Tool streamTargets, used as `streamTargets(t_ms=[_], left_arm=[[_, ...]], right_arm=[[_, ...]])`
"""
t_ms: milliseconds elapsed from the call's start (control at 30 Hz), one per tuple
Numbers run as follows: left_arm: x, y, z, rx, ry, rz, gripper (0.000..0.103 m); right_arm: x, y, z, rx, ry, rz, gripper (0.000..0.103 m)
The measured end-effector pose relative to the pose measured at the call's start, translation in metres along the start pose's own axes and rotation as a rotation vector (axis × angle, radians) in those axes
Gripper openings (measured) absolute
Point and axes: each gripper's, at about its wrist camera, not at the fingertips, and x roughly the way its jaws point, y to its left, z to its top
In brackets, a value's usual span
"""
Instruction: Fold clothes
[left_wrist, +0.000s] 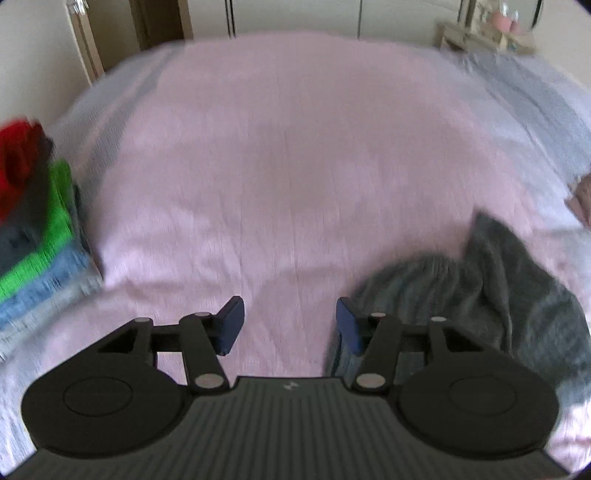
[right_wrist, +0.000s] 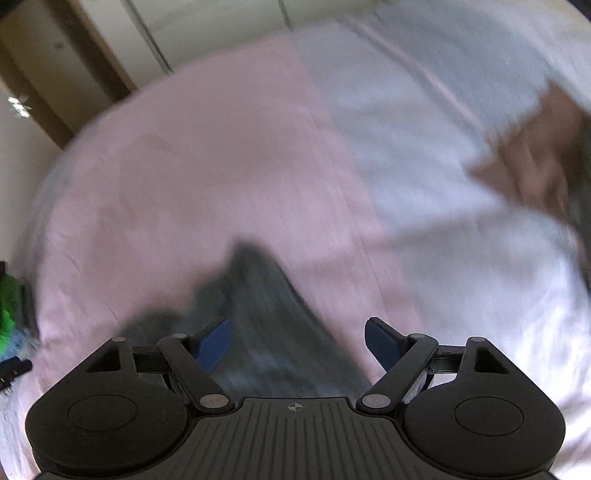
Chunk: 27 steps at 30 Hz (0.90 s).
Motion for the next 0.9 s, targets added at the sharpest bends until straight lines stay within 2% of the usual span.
streamTargets(t_ms=[133, 233, 400, 467, 500, 567, 667, 733, 833, 867, 900], left_arm=[[0.022, 0.012, -0.006, 0.016, 0.082, -0.051, 0.05], [0.037, 0.014, 0.001, -0.022, 0.092, -0.119, 0.05], [0.073, 0.003, 0.018, -0.085, 0.107, -0.264, 0.051], [0.093, -0.002, 0.027, -0.074, 0.123, -0.304, 0.051], [0.103, -0.005, 0.031, -0.068, 0.131, -0.323, 0.05], [0.124, -0.007, 0.041, -0.055, 0.142, -0.349, 0.04], [0.152, -0.004, 0.055, -0.121, 0.156, -0.404, 0.04], [0.171, -0.004, 0.059, -0.178, 0.196, -0.446, 0.043], [0.199, -0.01, 0.055, -0.224, 0.297, -0.482, 0.044], [0.205, -0.012, 0.053, -0.246, 0.321, -0.501, 0.043], [0.211, -0.013, 0.05, -0.268, 0.344, -0.52, 0.043]], right_arm=[[0.012, -0.025, -0.014, 0.009, 0.041, -0.03, 0.083], [0.02, -0.029, -0.014, -0.005, 0.044, 0.0, 0.083], [0.053, -0.011, 0.012, -0.105, 0.051, 0.112, 0.083], [0.074, -0.002, 0.027, -0.143, 0.054, 0.167, 0.083], [0.085, 0.002, 0.035, -0.161, 0.056, 0.194, 0.083], [0.106, 0.011, 0.052, -0.198, 0.057, 0.241, 0.083], [0.142, 0.023, 0.079, -0.233, 0.069, 0.286, 0.083], [0.165, 0.029, 0.093, -0.226, 0.093, 0.318, 0.083], [0.2, 0.03, 0.103, -0.18, 0.153, 0.368, 0.083], [0.207, 0.029, 0.103, -0.157, 0.181, 0.39, 0.076], [0.215, 0.027, 0.103, -0.132, 0.212, 0.413, 0.064]])
